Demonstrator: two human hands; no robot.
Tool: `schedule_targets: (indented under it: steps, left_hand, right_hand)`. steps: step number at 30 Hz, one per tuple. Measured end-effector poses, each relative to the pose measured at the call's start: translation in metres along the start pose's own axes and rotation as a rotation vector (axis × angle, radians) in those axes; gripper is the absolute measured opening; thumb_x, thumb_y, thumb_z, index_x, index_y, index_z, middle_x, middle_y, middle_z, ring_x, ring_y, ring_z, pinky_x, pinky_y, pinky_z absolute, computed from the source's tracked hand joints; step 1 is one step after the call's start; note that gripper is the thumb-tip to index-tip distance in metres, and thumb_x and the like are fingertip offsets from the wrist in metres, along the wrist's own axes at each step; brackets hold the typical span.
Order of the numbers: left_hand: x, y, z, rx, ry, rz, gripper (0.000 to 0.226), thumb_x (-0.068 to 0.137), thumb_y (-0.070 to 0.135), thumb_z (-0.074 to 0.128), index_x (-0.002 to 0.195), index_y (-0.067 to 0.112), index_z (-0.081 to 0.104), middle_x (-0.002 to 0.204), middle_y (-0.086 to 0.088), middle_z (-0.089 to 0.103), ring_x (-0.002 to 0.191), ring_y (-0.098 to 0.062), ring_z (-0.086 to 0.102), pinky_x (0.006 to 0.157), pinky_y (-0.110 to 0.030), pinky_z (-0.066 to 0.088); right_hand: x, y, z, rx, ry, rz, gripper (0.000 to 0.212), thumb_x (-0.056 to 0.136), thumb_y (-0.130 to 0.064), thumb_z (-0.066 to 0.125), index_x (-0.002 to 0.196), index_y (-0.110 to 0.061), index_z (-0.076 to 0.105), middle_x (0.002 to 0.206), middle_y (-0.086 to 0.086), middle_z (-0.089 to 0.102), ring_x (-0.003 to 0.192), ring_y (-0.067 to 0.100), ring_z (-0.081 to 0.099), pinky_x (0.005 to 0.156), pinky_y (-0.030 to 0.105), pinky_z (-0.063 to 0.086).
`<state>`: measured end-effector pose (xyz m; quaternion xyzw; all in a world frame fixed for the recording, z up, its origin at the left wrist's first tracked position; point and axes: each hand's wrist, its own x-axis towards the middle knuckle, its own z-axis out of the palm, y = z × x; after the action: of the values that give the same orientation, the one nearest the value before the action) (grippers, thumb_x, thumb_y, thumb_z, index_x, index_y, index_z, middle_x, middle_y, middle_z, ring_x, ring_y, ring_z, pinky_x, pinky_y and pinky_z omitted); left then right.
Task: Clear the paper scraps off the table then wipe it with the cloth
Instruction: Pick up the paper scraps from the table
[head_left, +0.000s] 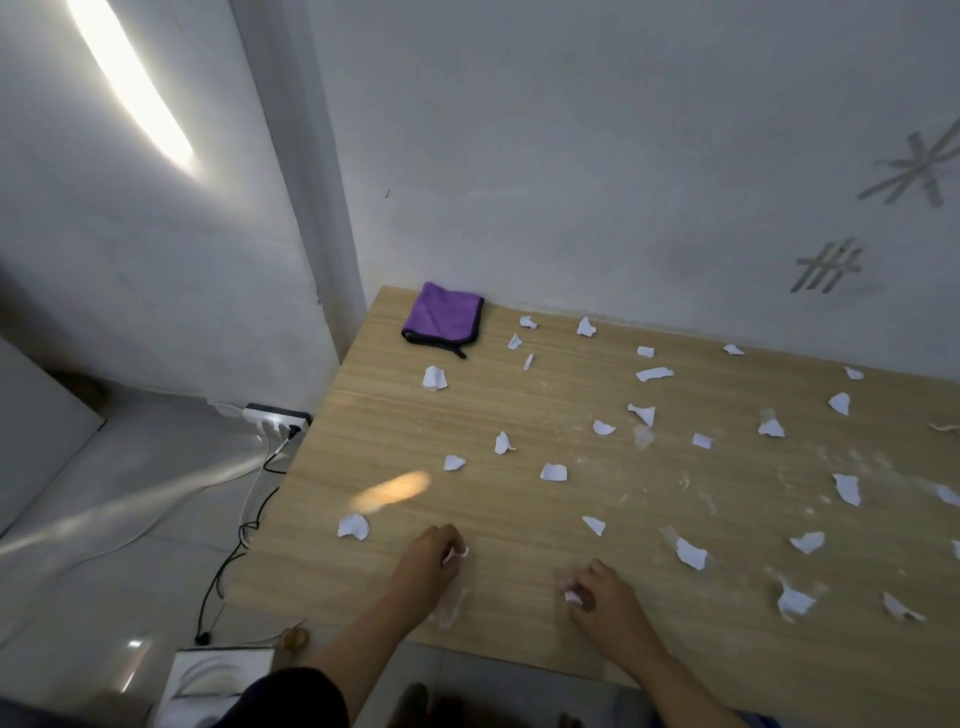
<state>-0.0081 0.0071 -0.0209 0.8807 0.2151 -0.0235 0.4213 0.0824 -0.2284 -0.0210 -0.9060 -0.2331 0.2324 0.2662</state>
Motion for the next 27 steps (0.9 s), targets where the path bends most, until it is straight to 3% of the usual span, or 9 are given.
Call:
schedule_targets:
  steps: [2,5,10,13,16,19,22,25,27]
  left_hand:
    - [-0.001,-0.001,-0.003,-0.05,0.003,-0.049,0.01,0.087,0.018,0.059,0.097,0.018,0.055,0.075,0.008,0.053,0.07,-0.009,0.051,0.062,-0.02,0.038]
    - [0.002,-0.008,-0.005,-0.051,0.049,-0.08,0.02,0.091,0.018,0.053,0.11,0.012,0.058,0.093,-0.002,0.055,0.09,-0.019,0.057,0.073,-0.021,0.036]
    - [0.007,-0.016,-0.021,-0.05,0.189,-0.065,0.012,0.087,0.011,0.059,0.09,0.009,0.071,0.078,0.006,0.052,0.085,-0.016,0.052,0.073,-0.02,0.031]
    - [0.013,-0.02,-0.037,0.053,0.359,-0.029,0.009,0.08,0.009,0.068,0.082,0.015,0.074,0.076,0.0,0.059,0.082,-0.019,0.048,0.07,-0.024,0.032]
    - [0.017,-0.03,-0.051,0.196,0.484,-0.074,0.006,0.073,0.019,0.075,0.075,0.024,0.075,0.08,-0.005,0.064,0.075,-0.03,0.053,0.061,-0.034,0.043]
    - [0.016,-0.04,-0.057,0.283,0.493,-0.193,0.008,0.068,0.02,0.079,0.072,0.022,0.073,0.093,-0.01,0.068,0.083,-0.036,0.058,0.071,-0.038,0.044]
    - [0.011,-0.045,-0.054,0.317,0.437,-0.254,0.006,0.07,0.014,0.077,0.071,0.016,0.072,0.089,-0.01,0.071,0.092,-0.034,0.061,0.08,-0.033,0.027]
    - [0.011,-0.055,-0.051,0.24,0.395,-0.292,0.003,0.076,0.011,0.07,0.079,0.012,0.071,0.098,-0.009,0.067,0.102,-0.032,0.054,0.082,-0.029,0.022]
    - [0.013,-0.059,-0.051,0.161,0.401,-0.307,0.009,0.077,0.006,0.068,0.079,0.014,0.072,0.1,-0.008,0.06,0.099,-0.03,0.052,0.08,-0.024,0.025]
  right_hand:
    - [0.008,-0.007,0.0,-0.012,-0.004,-0.021,0.012,0.082,-0.002,0.057,0.085,-0.01,0.067,0.078,-0.014,0.044,0.075,0.0,0.044,0.066,0.007,0.033]
    - [0.026,-0.023,0.002,-0.022,0.022,-0.05,0.012,0.085,-0.004,0.056,0.078,-0.014,0.058,0.074,-0.011,0.043,0.07,0.001,0.042,0.063,0.012,0.032]
    - [0.067,-0.063,0.008,-0.001,0.048,-0.071,0.014,0.091,-0.008,0.051,0.088,0.0,0.063,0.078,-0.005,0.044,0.078,0.013,0.042,0.065,0.019,0.029]
    - [0.094,-0.095,0.012,0.004,0.049,-0.134,0.017,0.089,-0.006,0.048,0.086,-0.004,0.064,0.086,0.002,0.051,0.091,0.018,0.044,0.077,0.027,0.036]
    - [0.118,-0.123,0.014,-0.057,0.015,-0.205,0.019,0.088,-0.007,0.042,0.085,-0.01,0.061,0.089,-0.002,0.049,0.095,0.016,0.04,0.081,0.028,0.037]
    - [0.139,-0.139,0.022,-0.09,-0.118,-0.275,0.017,0.089,-0.004,0.041,0.086,-0.015,0.054,0.124,0.004,0.05,0.119,0.022,0.039,0.092,0.031,0.037]
    - [0.153,-0.147,0.031,-0.125,-0.221,-0.283,0.016,0.09,-0.005,0.041,0.09,-0.009,0.057,0.15,0.005,0.029,0.138,0.025,0.023,0.107,0.037,0.03]
    - [0.152,-0.144,0.042,-0.154,-0.224,-0.278,0.02,0.087,-0.005,0.039,0.089,-0.007,0.059,0.121,0.01,0.054,0.119,0.026,0.042,0.09,0.035,0.041]
    - [0.15,-0.133,0.052,-0.178,-0.17,-0.312,0.036,0.088,-0.013,0.024,0.088,-0.005,0.059,0.104,0.012,0.056,0.106,0.029,0.046,0.081,0.037,0.042]
